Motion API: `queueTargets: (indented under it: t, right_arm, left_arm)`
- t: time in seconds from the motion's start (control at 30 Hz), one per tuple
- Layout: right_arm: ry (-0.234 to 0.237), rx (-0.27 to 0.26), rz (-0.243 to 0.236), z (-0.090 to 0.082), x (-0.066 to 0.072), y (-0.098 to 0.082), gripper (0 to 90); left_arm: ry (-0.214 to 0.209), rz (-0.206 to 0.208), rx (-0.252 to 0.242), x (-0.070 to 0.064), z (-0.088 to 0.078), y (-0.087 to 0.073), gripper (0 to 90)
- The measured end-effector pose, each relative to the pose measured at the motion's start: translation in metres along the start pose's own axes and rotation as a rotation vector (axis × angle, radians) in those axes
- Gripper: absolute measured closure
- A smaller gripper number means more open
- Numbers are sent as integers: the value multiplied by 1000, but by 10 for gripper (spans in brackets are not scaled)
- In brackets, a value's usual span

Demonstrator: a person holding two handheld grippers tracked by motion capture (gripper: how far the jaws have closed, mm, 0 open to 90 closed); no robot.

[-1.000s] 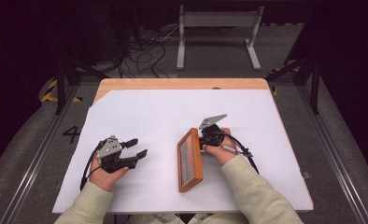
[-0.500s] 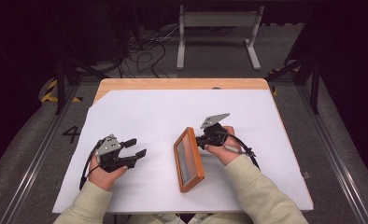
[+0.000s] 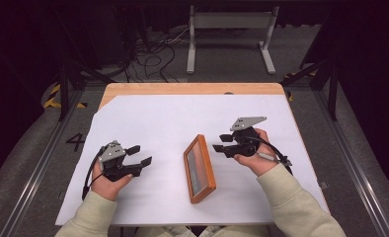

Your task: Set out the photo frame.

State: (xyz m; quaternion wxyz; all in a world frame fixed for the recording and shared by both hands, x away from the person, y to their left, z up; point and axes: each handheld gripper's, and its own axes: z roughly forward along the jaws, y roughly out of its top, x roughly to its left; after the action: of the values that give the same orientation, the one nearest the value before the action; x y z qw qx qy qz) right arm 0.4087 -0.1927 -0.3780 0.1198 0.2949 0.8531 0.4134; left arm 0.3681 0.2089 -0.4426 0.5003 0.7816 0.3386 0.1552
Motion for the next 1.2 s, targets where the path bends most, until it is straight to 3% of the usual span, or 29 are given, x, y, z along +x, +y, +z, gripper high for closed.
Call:
queueTargets:
  t: [0.17,0.43,0.53,0.63,0.93,1.2]
  right_arm:
    - [-5,9,-3,-15,7,8,438]
    - [19,41,25,-31,23,23,412]
    - [83,71,29,-35,28,28,431]
    - [95,84,20,-37,34,33,423]
    - [119,129,-7,-32,49,40,359]
    - [116,195,16,-14,53,40,247]
  left_arm:
    - [-3,-1,6,-2,2,0,347]
    - [5,9,6,-1,3,1,351]
    - [12,13,12,-1,2,1,355]
    - [11,0,16,-1,3,0,356]
    - [7,2,32,-3,4,0,357]
    - [8,12,41,-4,5,-1,361]
